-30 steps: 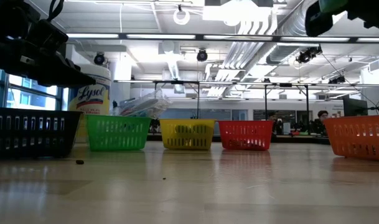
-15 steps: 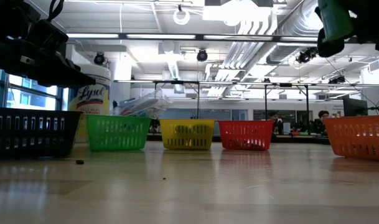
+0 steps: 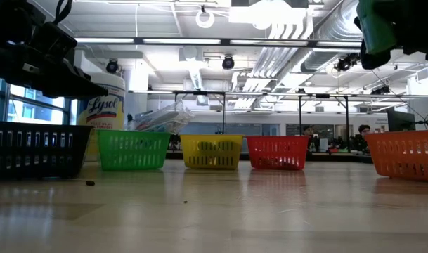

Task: Pick & Place Travel size toiletries
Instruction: Put the green shampoo into the yellow bin

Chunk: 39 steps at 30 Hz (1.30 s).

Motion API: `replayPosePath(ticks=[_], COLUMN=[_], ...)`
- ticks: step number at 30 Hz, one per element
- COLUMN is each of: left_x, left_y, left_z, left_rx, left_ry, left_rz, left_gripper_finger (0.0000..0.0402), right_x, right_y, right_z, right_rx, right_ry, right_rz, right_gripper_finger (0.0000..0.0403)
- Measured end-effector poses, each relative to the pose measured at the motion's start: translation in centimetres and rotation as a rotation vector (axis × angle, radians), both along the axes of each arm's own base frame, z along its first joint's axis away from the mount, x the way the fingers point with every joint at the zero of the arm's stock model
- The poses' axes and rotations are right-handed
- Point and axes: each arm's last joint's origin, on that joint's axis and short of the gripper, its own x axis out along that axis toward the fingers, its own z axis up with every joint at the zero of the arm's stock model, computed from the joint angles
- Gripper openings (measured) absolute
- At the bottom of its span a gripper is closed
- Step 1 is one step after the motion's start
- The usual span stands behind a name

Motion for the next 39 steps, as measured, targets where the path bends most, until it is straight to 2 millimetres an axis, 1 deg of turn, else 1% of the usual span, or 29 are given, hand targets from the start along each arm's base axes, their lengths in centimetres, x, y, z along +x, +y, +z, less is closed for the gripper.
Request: replayPosePath(ticks=[25, 29, 30, 32, 34, 36, 39], left_x=[0.0, 0.0, 0.0, 0.0, 0.0, 0.0, 0.0], left_y=[0.0, 0.0, 0.0, 0.0, 0.0, 0.0, 0.0], left_z=[0.0, 0.0, 0.0, 0.0, 0.0, 0.0, 0.0], left_rx=[0.0, 0.0, 0.0, 0.0, 0.0, 0.003, 0.007], left_ry=[0.0, 0.0, 0.0, -0.001, -0.003, -0.002, -0.002], left_rz=[0.0, 0.0, 0.0, 0.0, 0.0, 0.003, 0.005], left_gripper_finger=[0.0, 0.0, 0.0, 0.0, 0.0, 0.0, 0.0], right_x=[0.0, 0.1, 0.1, 0.2, 0.2, 0.3, 0.5], right_y=[0.0, 0.0, 0.0, -0.2, -0.3, -0.3, -0.3], right_z=[-0.3, -0.6, -0.8, -1.0, -0.7, -0.2, 1.8], right_rx=[-0.003, -0.011, -0.013, 0.004, 0.024, 0.033, 0.049], right_ry=[0.024, 0.059, 0.079, 0.101, 0.087, 0.078, 0.021], right_rz=[0.006, 0.001, -0.01, -0.085, -0.122, -0.12, -0.117], right_gripper_finger=[0.0142, 0.0142, 0.0142, 0.0142, 0.0142, 0.0142, 0.0142])
